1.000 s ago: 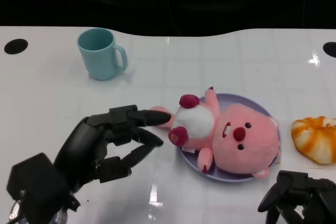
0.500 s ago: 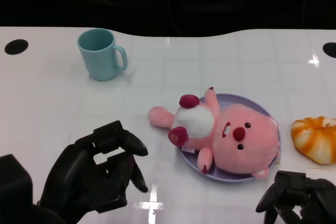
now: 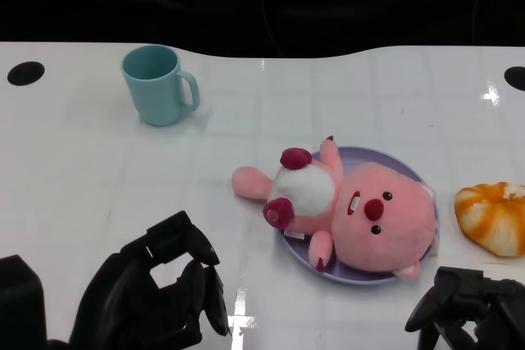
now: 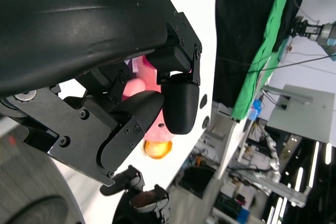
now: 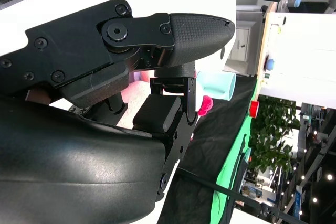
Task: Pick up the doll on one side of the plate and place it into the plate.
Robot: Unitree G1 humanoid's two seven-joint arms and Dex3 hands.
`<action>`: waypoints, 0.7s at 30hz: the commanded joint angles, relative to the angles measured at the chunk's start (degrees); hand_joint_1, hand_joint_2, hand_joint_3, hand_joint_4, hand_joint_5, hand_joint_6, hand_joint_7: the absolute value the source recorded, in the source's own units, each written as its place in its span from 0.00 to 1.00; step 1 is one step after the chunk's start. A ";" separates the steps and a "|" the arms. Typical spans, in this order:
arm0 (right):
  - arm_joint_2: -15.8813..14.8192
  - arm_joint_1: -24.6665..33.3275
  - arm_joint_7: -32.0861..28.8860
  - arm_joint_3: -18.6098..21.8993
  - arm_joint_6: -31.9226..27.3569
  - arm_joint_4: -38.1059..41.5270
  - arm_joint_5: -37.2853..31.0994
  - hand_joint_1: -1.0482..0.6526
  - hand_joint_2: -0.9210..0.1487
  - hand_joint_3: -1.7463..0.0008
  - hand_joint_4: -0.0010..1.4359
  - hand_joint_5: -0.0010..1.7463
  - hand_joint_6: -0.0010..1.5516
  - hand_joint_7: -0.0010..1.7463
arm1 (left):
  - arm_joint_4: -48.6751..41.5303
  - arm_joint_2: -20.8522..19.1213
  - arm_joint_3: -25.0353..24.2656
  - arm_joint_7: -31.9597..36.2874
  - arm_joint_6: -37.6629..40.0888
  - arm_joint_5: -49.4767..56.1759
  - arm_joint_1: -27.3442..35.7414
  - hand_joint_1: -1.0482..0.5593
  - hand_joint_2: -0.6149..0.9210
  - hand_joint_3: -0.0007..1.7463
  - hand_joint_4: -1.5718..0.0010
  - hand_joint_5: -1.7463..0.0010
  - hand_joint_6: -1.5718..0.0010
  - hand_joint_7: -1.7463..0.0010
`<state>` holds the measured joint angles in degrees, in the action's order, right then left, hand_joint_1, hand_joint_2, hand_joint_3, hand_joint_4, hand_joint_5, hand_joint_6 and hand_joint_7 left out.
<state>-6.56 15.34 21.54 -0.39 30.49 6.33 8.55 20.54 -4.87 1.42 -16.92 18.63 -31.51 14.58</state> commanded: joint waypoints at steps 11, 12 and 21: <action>-0.93 0.16 0.56 1.18 1.03 0.73 0.60 0.06 0.00 0.74 0.64 0.83 0.59 0.64 | -3.65 -0.15 -0.13 -4.58 -2.68 1.09 -0.63 0.53 0.62 0.86 0.43 0.00 0.52 0.05; -0.90 0.12 0.53 1.18 1.18 0.84 0.52 0.06 0.00 0.75 0.64 0.83 0.59 0.64 | -3.73 -0.19 -0.16 -4.76 -2.65 1.08 -0.67 0.53 0.63 0.86 0.43 0.00 0.52 0.05; -0.77 -0.41 0.75 0.97 2.75 2.13 0.35 0.07 0.00 0.74 0.63 0.83 0.59 0.64 | -4.43 -0.70 -0.54 -6.47 -3.03 1.34 -0.84 0.56 0.64 0.86 0.44 0.00 0.52 0.06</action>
